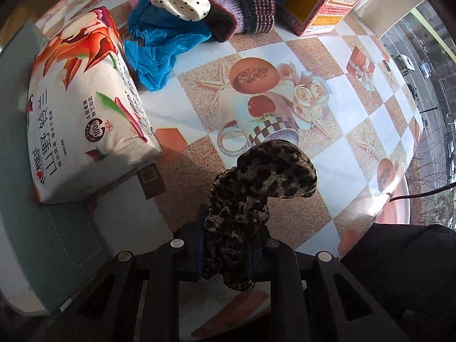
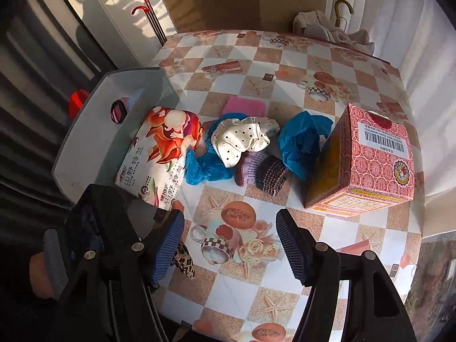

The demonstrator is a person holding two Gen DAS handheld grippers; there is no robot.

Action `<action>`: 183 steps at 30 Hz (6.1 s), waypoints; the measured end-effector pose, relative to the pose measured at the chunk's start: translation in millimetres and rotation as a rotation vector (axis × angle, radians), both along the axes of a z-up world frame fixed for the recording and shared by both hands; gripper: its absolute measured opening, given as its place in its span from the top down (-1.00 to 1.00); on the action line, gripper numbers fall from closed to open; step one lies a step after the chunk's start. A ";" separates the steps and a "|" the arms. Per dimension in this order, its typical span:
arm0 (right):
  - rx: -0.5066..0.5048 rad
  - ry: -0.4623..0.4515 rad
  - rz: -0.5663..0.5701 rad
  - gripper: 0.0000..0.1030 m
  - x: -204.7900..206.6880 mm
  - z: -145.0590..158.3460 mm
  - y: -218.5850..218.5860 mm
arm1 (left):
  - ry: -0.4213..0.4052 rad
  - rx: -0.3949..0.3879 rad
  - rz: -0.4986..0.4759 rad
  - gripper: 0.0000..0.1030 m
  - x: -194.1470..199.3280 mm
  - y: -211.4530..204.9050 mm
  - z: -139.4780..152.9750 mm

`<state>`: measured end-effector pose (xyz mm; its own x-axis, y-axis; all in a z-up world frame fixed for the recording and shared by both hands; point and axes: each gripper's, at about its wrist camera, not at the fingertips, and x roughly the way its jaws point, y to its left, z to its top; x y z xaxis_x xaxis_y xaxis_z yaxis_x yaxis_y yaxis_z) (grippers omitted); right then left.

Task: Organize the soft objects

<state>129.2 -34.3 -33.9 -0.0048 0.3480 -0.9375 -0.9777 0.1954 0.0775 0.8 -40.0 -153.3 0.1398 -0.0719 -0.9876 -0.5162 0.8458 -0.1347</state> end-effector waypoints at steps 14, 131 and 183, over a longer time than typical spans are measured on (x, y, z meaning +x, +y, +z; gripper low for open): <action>-0.232 -0.144 0.027 0.56 13.1 -82.7 125.5 | -0.011 0.022 0.050 0.53 -48.7 10.2 14.8; -0.051 -0.072 0.238 0.62 -112.7 36.6 93.9 | 0.012 0.164 0.700 0.46 -89.1 149.6 128.1; -0.109 -0.023 0.337 0.61 -193.4 18.9 142.9 | -0.022 0.105 0.799 0.46 -174.9 160.4 90.9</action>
<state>-64.2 108.6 -15.0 -0.0804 0.2280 -0.9703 -0.9899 -0.1327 0.0509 -174.1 120.4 -62.4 0.1293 0.1512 -0.9800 -0.9686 0.2307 -0.0923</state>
